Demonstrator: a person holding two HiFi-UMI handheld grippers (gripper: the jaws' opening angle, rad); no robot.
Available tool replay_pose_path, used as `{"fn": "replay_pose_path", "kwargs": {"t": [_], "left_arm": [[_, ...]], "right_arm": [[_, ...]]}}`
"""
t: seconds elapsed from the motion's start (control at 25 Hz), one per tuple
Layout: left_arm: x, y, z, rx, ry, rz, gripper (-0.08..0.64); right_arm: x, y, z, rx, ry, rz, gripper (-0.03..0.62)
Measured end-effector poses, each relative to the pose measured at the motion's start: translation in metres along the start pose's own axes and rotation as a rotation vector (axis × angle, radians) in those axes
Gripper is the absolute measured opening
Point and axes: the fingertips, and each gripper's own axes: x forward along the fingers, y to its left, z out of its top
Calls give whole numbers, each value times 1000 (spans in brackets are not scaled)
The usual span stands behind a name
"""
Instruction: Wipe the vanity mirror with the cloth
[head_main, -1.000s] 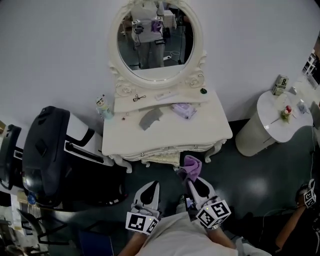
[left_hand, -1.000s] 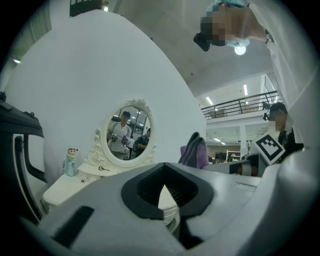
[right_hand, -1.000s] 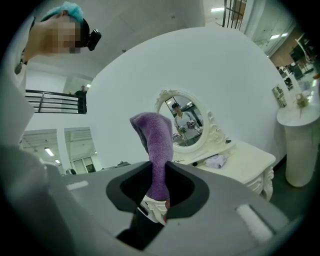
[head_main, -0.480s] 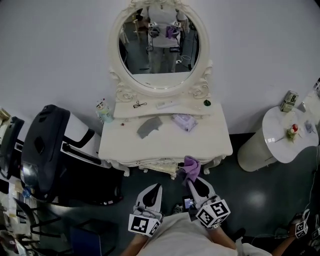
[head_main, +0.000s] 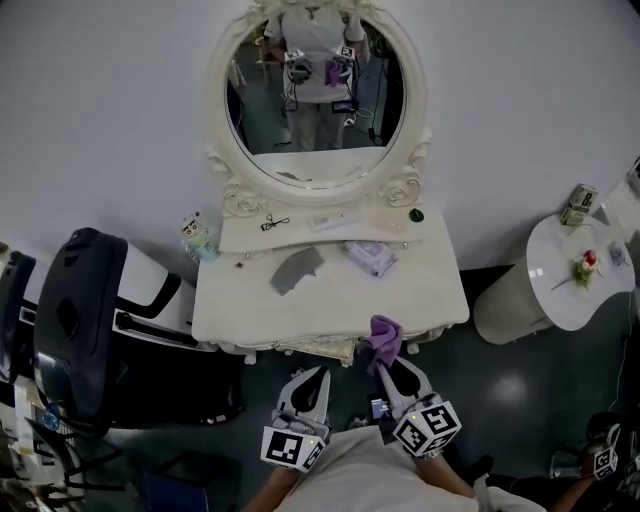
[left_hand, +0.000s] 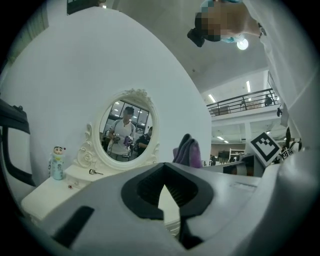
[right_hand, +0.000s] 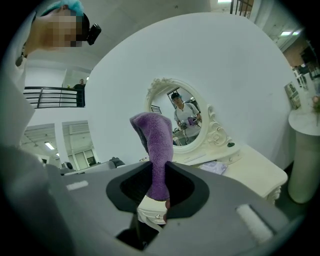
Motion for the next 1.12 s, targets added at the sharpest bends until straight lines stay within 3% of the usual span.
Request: {"fn": "replay_pose_path", "kwargs": {"t": [0.44, 0.76, 0.92, 1.12], "left_arm": [[77, 118, 58, -4, -69, -91, -2], [99, 176, 86, -5, -96, -146, -2], [103, 202, 93, -9, -88, -128, -2], [109, 229, 99, 0, -78, -64, -2]], "right_arm": [[112, 4, 65, -49, -89, -88, 87], [158, 3, 87, -13, -159, -185, 87], [182, 4, 100, -4, -176, -174, 87], [219, 1, 126, -59, -165, -154, 87]]}}
